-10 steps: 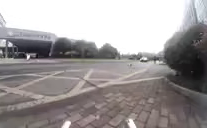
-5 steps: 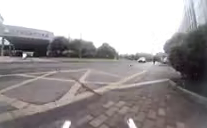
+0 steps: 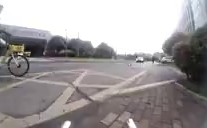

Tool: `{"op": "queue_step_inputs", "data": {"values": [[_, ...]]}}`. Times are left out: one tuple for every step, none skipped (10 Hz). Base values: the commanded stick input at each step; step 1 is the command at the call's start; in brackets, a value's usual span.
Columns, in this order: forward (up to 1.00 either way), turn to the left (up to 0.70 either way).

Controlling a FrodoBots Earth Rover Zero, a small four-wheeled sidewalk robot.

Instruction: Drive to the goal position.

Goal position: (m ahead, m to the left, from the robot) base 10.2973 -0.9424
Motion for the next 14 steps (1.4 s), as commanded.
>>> {"op": "queue_step_inputs", "data": {"values": [[0.65,-0.14],[0.53,-0.2],[0.43,-0.25],[0.43,-0.25],[0.43,-0.25],[0.43,-0.25],[0.43,-0.25],[0.34,-0.05],[0.17,0.0],[0.04,0.0],[0.0,0.0],[0.0,0.0],[0.0,0.0],[0.0,0.0]]}}
